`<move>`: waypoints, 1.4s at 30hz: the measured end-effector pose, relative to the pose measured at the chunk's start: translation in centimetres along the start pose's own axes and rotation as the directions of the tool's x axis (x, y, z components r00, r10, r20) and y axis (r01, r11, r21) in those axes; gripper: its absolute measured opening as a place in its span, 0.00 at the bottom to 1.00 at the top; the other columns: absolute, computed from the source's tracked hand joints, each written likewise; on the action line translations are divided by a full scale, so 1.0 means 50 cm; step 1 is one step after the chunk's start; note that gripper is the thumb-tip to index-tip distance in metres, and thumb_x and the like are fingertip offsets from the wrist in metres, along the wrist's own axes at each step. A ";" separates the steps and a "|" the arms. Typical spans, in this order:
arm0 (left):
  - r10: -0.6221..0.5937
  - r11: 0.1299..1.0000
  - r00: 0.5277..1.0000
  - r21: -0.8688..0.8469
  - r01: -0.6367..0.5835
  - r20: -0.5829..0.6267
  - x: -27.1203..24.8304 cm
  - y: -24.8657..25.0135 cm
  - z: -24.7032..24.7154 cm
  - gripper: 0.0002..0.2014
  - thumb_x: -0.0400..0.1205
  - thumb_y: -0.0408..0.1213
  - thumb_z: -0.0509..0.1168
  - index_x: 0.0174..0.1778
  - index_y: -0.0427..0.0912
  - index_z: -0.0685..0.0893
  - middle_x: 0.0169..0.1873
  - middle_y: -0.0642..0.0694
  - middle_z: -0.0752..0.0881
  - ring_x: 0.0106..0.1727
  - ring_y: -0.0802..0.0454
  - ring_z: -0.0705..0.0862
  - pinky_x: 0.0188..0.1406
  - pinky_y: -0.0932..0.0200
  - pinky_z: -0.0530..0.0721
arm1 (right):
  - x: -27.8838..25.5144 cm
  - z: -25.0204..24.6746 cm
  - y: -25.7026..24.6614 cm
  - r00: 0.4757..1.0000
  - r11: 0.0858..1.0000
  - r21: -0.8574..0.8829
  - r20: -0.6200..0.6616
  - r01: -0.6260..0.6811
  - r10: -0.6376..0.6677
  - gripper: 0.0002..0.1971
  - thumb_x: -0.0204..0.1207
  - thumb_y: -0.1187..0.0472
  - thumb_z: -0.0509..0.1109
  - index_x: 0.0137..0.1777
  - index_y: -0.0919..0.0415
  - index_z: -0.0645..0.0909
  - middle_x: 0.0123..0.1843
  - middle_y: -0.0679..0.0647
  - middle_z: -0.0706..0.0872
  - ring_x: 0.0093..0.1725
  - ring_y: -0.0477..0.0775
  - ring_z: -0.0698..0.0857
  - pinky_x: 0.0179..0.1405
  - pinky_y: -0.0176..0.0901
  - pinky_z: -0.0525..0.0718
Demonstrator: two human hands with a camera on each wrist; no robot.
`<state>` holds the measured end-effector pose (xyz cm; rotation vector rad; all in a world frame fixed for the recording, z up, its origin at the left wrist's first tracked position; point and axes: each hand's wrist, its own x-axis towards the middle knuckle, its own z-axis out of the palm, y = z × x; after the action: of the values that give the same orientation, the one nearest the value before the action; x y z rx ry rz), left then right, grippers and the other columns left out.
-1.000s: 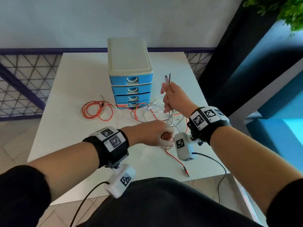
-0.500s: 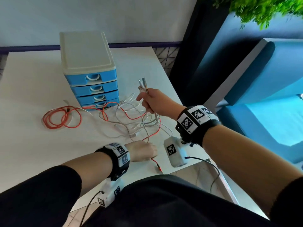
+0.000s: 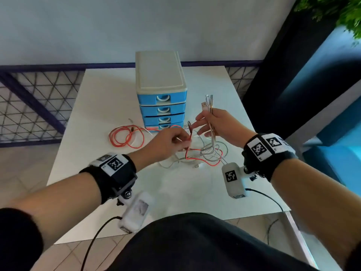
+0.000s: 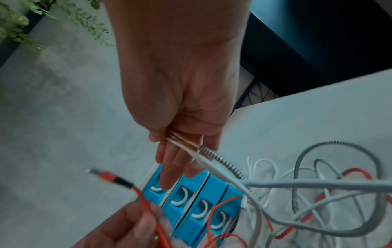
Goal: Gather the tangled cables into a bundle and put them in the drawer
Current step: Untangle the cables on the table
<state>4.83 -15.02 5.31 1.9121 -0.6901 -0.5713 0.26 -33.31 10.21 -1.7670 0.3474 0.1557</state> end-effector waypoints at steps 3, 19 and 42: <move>-0.154 0.957 0.980 -0.266 0.115 -0.129 0.009 0.029 -0.049 0.03 0.79 0.32 0.70 0.47 0.37 0.85 0.38 0.46 0.87 0.36 0.56 0.88 0.40 0.65 0.89 | 0.008 0.040 -0.023 0.999 0.998 0.064 0.032 0.014 -0.016 0.18 0.88 0.52 0.54 0.57 0.65 0.80 0.50 0.56 0.91 0.46 0.50 0.91 0.52 0.49 0.88; -0.038 0.978 0.998 0.205 0.029 0.042 0.020 0.031 -0.055 0.15 0.87 0.40 0.56 0.35 0.44 0.79 0.31 0.47 0.84 0.30 0.55 0.83 0.37 0.61 0.82 | 0.019 0.094 -0.034 0.987 0.984 0.158 -0.154 0.078 -0.053 0.13 0.88 0.53 0.55 0.44 0.57 0.74 0.48 0.58 0.88 0.47 0.54 0.90 0.48 0.53 0.89; -0.090 0.789 0.958 0.607 -0.099 0.273 0.040 -0.130 0.131 0.05 0.70 0.32 0.61 0.35 0.46 0.73 0.27 0.50 0.75 0.34 0.43 0.78 0.33 0.53 0.76 | -0.052 0.015 -0.015 0.998 0.975 0.222 -0.059 -0.005 0.018 0.12 0.87 0.55 0.56 0.46 0.60 0.73 0.32 0.58 0.82 0.27 0.54 0.84 0.37 0.50 0.89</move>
<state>3.42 -18.30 -3.46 2.4571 -1.1860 -0.6871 -1.91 -32.04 11.48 -1.5508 0.4031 0.0688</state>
